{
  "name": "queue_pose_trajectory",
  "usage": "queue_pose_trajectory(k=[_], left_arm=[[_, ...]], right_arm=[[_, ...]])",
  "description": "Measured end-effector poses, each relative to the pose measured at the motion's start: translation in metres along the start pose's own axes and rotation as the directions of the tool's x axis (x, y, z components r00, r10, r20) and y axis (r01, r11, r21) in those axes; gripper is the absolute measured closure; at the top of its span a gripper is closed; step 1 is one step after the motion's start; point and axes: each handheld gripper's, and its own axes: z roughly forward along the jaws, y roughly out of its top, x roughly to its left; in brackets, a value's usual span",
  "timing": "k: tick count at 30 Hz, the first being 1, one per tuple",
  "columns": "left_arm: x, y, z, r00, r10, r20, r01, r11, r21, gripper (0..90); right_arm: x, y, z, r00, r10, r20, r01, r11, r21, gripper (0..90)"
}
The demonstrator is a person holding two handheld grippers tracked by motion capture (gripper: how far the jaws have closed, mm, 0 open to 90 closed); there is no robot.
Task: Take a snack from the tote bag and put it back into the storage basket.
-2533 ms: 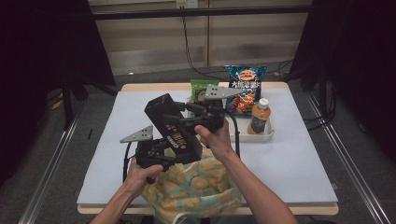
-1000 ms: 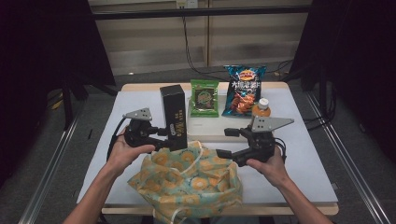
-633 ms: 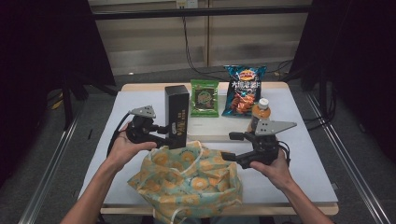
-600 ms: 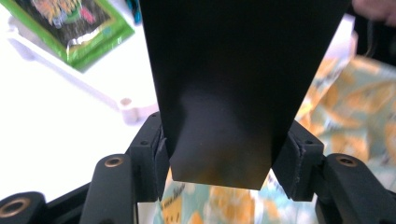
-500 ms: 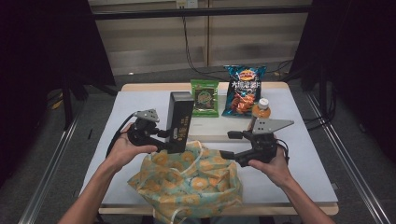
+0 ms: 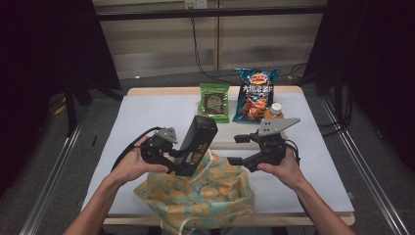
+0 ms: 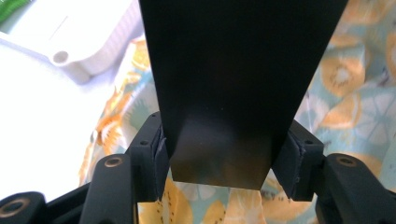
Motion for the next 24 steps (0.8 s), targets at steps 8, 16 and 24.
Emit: queue_pose_trajectory(k=[8,16,24], left_arm=[[-0.007,0.0,0.008,0.9993,0.028,0.026,-0.03,0.9962,0.082,43.7],[-0.013,0.002,0.018,0.9964,0.069,0.05,-0.075,0.9894,0.125,43.6],[-0.015,0.003,0.025,0.9936,0.085,0.076,-0.095,0.9853,0.142,43.6]], right_arm=[[-0.005,0.015,0.007,0.9992,-0.033,-0.021,0.034,0.999,0.037,19.0],[-0.007,0.03,0.017,0.9949,-0.073,-0.069,0.08,0.992,0.102,20.2],[-0.005,0.041,0.034,0.9855,-0.117,-0.122,0.135,0.979,0.151,23.2]])
